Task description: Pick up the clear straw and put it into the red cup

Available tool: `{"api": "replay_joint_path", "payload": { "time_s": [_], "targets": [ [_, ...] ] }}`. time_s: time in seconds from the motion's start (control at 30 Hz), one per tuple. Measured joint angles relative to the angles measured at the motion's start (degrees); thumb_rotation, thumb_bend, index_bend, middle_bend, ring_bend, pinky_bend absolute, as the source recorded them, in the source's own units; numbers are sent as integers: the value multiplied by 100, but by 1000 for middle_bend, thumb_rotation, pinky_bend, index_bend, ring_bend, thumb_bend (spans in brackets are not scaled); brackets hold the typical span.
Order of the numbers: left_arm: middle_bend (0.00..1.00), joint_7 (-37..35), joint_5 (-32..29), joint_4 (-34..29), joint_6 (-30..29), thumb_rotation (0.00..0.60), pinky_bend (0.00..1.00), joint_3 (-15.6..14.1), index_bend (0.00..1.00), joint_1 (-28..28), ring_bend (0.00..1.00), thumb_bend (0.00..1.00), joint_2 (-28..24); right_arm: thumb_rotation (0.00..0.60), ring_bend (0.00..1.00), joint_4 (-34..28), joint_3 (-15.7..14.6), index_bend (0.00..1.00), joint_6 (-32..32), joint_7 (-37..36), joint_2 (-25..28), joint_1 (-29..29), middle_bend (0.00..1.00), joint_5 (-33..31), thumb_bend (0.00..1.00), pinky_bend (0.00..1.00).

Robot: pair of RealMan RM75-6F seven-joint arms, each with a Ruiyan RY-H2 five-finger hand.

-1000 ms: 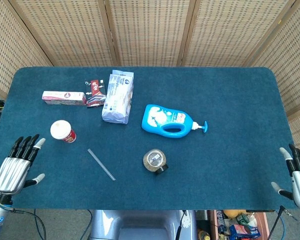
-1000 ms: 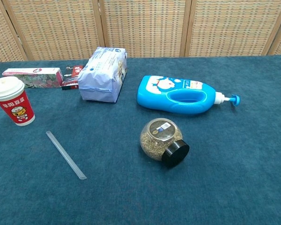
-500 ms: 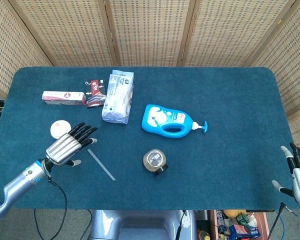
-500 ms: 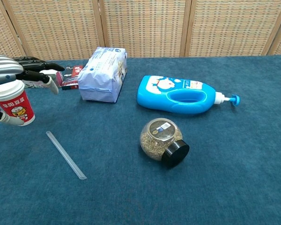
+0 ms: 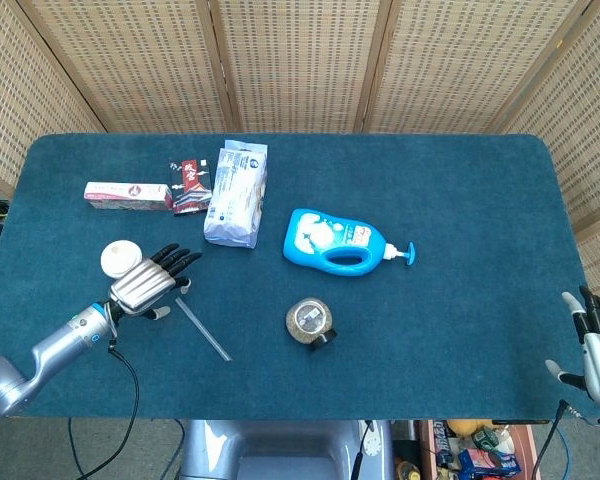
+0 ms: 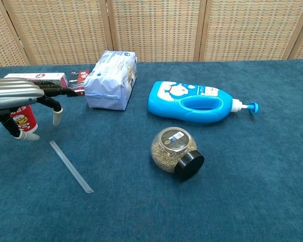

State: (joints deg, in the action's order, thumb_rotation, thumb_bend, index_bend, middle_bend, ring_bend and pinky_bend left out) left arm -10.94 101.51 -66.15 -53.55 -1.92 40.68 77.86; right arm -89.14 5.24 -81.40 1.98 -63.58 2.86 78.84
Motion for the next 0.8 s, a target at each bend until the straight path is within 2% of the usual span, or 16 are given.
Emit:
{"api": "replay_joint_path", "payload": {
  "time_s": [0.37,0.8],
  "targets": [
    [0,-319,36,996,179,600,0,-264,436,266,0,349,751,600,0,76,18,0,153,-8,-34,52,0,-136,0,0],
    [0,-405,-120,1282,81,600,0,-464,459,273,0,350,886,600,0,52,-11,0,248,-59,12,66,0,-167,0,0]
  ]
}}
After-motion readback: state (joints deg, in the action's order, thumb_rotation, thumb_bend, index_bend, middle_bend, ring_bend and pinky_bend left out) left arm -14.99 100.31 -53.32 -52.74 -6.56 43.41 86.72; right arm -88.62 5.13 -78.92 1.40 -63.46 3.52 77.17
